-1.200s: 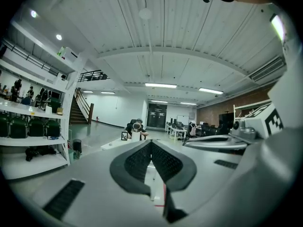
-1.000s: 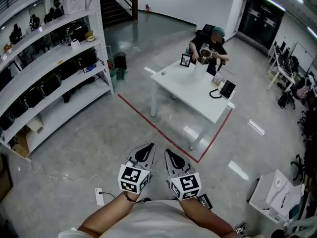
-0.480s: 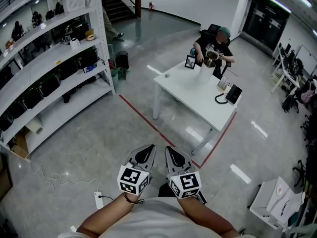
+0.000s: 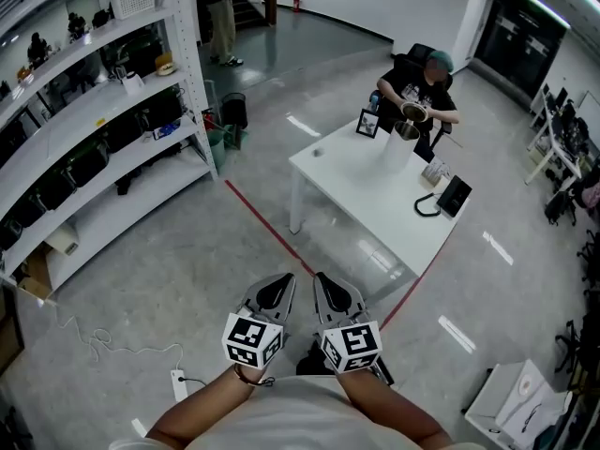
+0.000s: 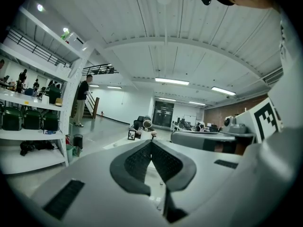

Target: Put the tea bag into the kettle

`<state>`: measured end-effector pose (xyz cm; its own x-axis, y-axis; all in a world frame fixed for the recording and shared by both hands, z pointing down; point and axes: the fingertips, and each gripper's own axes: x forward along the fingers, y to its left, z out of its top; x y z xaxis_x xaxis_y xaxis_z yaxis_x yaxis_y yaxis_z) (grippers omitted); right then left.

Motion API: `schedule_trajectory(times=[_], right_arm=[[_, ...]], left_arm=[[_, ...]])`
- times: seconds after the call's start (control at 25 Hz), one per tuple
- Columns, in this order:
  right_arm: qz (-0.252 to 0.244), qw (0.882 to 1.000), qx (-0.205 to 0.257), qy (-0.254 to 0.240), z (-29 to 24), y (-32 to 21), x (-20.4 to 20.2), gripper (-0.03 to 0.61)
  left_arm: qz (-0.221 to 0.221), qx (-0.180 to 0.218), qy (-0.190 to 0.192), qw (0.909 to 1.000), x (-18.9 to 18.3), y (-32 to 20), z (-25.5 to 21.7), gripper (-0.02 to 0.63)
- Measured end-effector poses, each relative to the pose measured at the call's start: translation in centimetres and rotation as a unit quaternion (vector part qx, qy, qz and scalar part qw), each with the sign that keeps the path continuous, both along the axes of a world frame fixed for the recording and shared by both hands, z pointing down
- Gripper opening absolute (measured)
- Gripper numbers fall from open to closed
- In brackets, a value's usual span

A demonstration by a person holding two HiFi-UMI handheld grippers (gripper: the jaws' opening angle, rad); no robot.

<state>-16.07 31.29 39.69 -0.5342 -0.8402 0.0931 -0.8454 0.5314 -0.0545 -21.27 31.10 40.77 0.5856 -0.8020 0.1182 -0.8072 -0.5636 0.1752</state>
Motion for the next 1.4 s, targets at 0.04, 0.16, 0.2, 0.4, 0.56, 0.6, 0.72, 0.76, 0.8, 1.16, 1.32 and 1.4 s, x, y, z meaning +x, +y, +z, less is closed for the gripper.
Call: schedule_trajectory(times=[0.04, 0.16, 0.2, 0.4, 0.56, 0.6, 0.72, 0.76, 0.8, 1.16, 1.32, 1.4], right_arm=[[-0.003, 1.000, -0.003, 0.002, 0.2, -1.1, 0.5, 0.012], [-0.014, 1.000, -0.007, 0.004, 0.5, -4.8, 2.0, 0.011], [-0.017, 1.000, -0.009, 0.003, 0.5, -6.2, 2.6, 0.012], [-0.032, 0.999, -0.022, -0.001, 1.3, -12.0, 5.4, 0.011], [-0.039, 0.999, -0.024, -0.004, 1.2, -15.3, 7.9, 0.011], [-0.041, 0.999, -0.023, -0.004, 1.2, -16.0, 8.5, 0.012], [-0.044, 0.999, -0.024, -0.009, 1.3, -17.7, 10.0, 0.012], [-0.045, 0.999, -0.025, -0.010, 1.4, -18.1, 10.5, 0.012], [-0.046, 0.999, -0.026, -0.012, 1.5, -18.5, 11.0, 0.012], [-0.062, 0.997, -0.039, -0.024, 1.5, -21.4, 13.0, 0.012], [-0.059, 0.997, -0.042, -0.026, 1.5, -23.0, 13.7, 0.012], [-0.055, 0.997, -0.043, -0.029, 1.4, -24.1, 13.8, 0.012]], left_arm=[[-0.001, -0.001, 0.000, 1.0000, 0.6, -1.2, 0.1, 0.009], [-0.008, -0.002, 0.000, 1.0000, 2.4, -4.8, 0.1, 0.009], [-0.012, -0.003, 0.001, 0.9999, 2.9, -6.2, 0.1, 0.008], [-0.024, -0.020, 0.006, 0.9995, 6.0, -12.2, 0.8, 0.009], [-0.029, -0.021, 0.001, 0.9994, 8.5, -15.9, 0.8, 0.008], [-0.030, -0.020, 0.000, 0.9994, 9.0, -16.6, 0.7, 0.008], [-0.031, -0.019, -0.002, 0.9993, 10.5, -18.4, 0.8, 0.008], [-0.032, -0.018, -0.004, 0.9993, 11.0, -18.7, 0.9, 0.009], [-0.033, -0.018, -0.005, 0.9993, 11.3, -19.0, 0.9, 0.008], [-0.042, -0.015, -0.006, 0.9990, 13.3, -22.3, 1.1, 0.008], [-0.038, -0.008, -0.002, 0.9992, 13.7, -24.4, 0.8, 0.008], [-0.036, -0.005, 0.002, 0.9993, 13.8, -25.7, 0.7, 0.008]])
